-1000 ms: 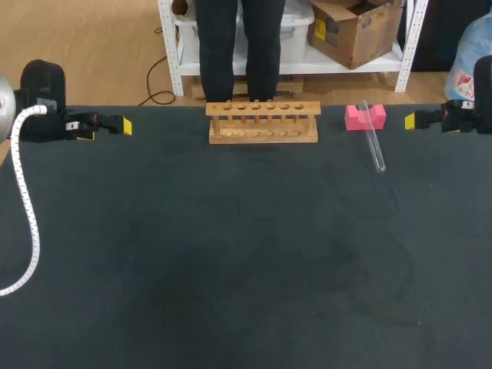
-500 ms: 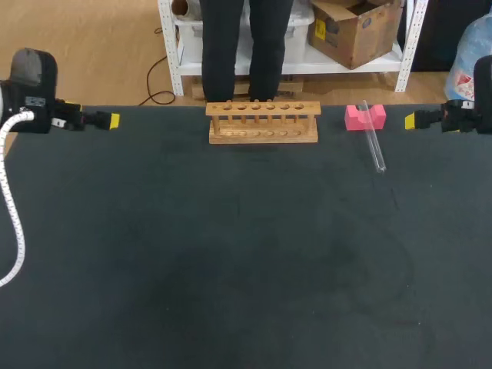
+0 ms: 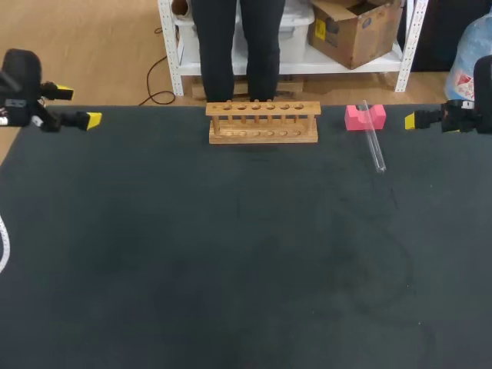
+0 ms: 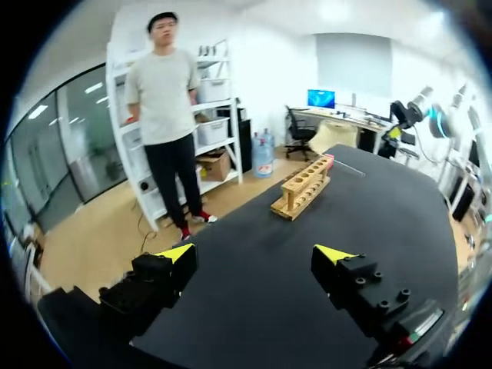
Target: Grasp the test tube, adjust it, and insert it.
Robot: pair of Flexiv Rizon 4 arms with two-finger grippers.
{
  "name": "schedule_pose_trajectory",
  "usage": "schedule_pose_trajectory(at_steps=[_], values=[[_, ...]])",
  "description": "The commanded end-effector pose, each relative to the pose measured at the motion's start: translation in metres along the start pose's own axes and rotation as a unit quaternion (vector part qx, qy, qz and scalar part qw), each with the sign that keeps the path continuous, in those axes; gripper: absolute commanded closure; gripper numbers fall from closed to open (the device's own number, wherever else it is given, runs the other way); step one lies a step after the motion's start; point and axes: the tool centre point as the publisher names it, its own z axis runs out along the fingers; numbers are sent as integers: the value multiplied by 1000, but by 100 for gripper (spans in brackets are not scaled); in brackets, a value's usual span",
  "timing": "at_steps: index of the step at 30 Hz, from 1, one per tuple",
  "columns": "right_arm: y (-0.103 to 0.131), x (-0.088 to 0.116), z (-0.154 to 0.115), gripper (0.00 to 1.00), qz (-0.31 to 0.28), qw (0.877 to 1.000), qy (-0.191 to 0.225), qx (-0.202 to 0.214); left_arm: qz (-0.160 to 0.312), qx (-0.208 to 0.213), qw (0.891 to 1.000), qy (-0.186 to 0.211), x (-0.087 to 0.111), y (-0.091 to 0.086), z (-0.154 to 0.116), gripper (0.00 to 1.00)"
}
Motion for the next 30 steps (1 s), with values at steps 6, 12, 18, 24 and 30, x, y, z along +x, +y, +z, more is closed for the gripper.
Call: schedule_pose_trajectory(at_steps=[6,12,18,24,30], values=[[1,0,-1,0,0,1000,0,2,44,174,975,-132,-5,31,38,0],[1,0,-1,0,0,1000,0,2,50,185,973,-131,-13,28,57,0],[1,0,-1,0,0,1000,0,2,60,195,970,-129,-23,20,75,0],[1,0,-1,0,0,1000,0,2,58,193,972,-120,-29,10,88,0],[1,0,-1,0,0,1000,0,2,61,182,976,-104,-35,3,94,0]])
